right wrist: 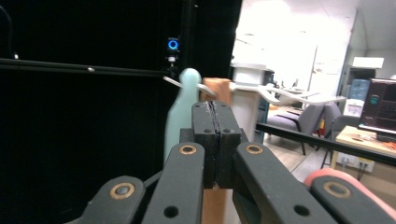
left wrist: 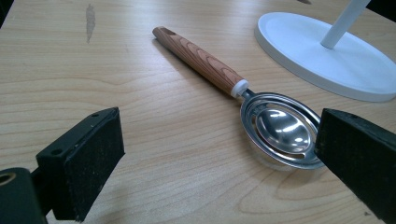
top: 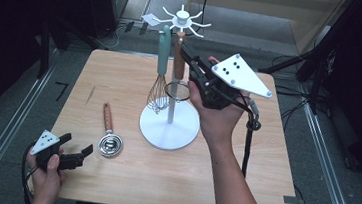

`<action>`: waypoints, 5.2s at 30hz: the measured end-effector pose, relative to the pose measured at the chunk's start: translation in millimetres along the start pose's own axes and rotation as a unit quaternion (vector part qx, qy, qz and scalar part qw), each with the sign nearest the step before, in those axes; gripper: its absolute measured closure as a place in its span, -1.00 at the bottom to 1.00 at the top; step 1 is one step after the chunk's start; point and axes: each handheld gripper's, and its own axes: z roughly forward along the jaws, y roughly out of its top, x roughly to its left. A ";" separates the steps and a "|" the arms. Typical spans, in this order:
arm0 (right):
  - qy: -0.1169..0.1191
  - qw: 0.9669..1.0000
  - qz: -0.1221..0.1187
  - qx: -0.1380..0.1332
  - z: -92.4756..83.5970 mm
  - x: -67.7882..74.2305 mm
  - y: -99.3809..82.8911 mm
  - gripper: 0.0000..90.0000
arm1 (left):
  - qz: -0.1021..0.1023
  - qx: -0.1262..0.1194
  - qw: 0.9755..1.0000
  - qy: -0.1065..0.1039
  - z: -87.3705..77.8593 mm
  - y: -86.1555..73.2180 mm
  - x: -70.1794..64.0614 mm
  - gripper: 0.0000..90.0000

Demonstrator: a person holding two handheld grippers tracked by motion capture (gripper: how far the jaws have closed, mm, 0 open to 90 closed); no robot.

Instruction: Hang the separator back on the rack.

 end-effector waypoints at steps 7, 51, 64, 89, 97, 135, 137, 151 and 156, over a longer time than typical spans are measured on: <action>-0.033 0.999 0.014 0.015 -1.0 -19.9 -3.9 1.00 | 0.002 0.002 1.000 0.003 0.4 0.1 -0.6 -0.96; -0.057 0.998 0.007 0.034 -25.5 -23.9 -16.0 0.96 | 0.005 0.008 1.000 -0.003 1.5 0.3 -2.2 -0.96; -0.082 0.994 0.015 0.078 -55.6 -34.3 -57.2 0.62 | 0.036 0.021 0.999 -0.004 4.7 0.7 -9.6 -0.87; -0.108 0.977 0.043 0.176 -124.7 -41.6 -151.6 0.39 | 0.061 0.073 0.995 -0.021 15.8 3.8 -16.4 -0.01; -0.115 0.971 0.046 0.203 -141.9 -38.1 -178.2 0.39 | 0.057 0.075 0.995 -0.038 21.9 7.6 -20.6 0.21; -0.087 0.959 0.073 0.259 -164.0 -10.1 -220.9 0.37 | 0.044 0.110 0.992 -0.039 28.3 7.4 -40.2 0.59; -0.087 0.959 0.076 0.258 -164.2 -9.8 -220.3 0.37 | 0.044 0.096 0.994 -0.040 26.2 10.8 -41.7 0.68; -0.080 0.959 0.074 0.263 -160.1 -8.7 -224.5 0.37 | 0.070 0.130 0.987 -0.054 45.3 11.9 -61.9 1.00; -0.077 0.958 0.075 0.265 -159.5 -7.4 -225.1 0.37 | 0.070 0.137 0.986 -0.062 46.9 8.4 -67.9 1.00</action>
